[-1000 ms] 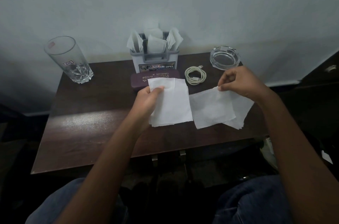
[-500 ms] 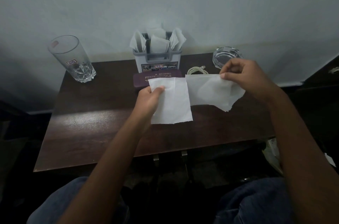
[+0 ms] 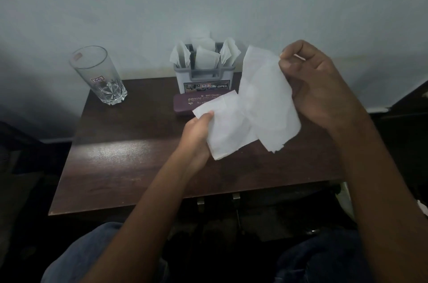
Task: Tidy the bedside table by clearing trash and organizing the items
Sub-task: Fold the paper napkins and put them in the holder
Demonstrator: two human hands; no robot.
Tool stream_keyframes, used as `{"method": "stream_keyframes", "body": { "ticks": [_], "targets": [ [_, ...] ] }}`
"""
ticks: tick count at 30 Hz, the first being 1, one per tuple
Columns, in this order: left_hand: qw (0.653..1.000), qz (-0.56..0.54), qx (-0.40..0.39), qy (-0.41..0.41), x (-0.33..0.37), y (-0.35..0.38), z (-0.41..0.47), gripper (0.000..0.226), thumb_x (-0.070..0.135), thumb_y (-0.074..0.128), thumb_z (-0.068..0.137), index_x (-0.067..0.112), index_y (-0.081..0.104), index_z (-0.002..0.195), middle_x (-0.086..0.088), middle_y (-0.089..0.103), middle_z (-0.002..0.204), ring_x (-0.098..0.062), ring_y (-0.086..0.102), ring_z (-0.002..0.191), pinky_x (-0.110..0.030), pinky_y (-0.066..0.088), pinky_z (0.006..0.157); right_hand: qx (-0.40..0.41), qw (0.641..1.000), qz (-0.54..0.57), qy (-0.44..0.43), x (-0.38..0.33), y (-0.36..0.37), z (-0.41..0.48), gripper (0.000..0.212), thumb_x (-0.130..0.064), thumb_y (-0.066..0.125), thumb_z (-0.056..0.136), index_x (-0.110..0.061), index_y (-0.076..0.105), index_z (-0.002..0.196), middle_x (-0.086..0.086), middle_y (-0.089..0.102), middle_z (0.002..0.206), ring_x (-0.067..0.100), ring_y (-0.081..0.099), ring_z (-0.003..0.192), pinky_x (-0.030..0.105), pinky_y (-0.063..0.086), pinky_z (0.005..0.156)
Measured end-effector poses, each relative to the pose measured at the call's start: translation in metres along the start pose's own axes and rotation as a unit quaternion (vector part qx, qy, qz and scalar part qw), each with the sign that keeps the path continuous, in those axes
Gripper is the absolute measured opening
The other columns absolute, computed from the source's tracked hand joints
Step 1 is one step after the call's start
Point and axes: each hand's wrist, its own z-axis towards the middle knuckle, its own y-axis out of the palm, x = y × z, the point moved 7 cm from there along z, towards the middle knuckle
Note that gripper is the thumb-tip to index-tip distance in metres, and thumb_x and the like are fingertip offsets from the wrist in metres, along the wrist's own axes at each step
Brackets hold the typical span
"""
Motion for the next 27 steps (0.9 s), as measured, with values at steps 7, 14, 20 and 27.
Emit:
{"method": "stream_keyframes", "body": {
  "ticks": [7,14,20,27],
  "targets": [
    [0.987,-0.151,-0.037,-0.037,-0.006,0.013,0.001,0.022,0.017,0.040,0.099,0.010,0.061,0.098,-0.006,0.070,0.094,-0.021,0.066,0.087,-0.042,0.051,0.089,0.224,0.974,-0.007,0.043,0.054,-0.011,0.003,0.025,0.009,0.053,0.085,-0.012,0.052,0.070,0.002,0.057,0.064,0.010,0.054,0.055,0.022,0.047,0.058],
    [0.982,-0.181,-0.052,0.012,0.007,0.015,-0.002,0.016,0.013,0.053,0.090,0.009,0.061,0.103,-0.009,0.068,0.099,-0.023,0.066,0.087,-0.033,0.055,0.079,0.305,0.932,-0.188,0.046,0.087,-0.014,-0.006,0.031,0.013,0.051,0.079,-0.013,0.048,0.064,0.001,0.053,0.071,0.003,0.049,0.060,0.011,0.040,0.060],
    [0.970,-0.241,-0.015,0.002,0.007,0.010,-0.002,0.040,0.039,0.038,0.098,0.013,0.057,0.121,-0.005,0.067,0.112,-0.023,0.064,0.094,-0.035,0.051,0.080,0.334,0.915,-0.217,0.065,0.094,-0.018,-0.010,0.030,0.010,0.052,0.078,-0.015,0.050,0.062,0.000,0.051,0.063,0.007,0.046,0.059,0.007,0.038,0.053],
    [0.979,-0.204,-0.015,0.022,0.009,0.010,0.000,0.032,0.040,0.050,0.093,0.013,0.063,0.102,-0.010,0.069,0.109,-0.028,0.065,0.102,-0.042,0.050,0.094,0.343,0.915,-0.180,0.110,0.102,-0.018,-0.011,0.028,0.007,0.052,0.079,-0.015,0.052,0.061,0.001,0.051,0.064,0.013,0.045,0.062,0.025,0.038,0.062]
  ]
}}
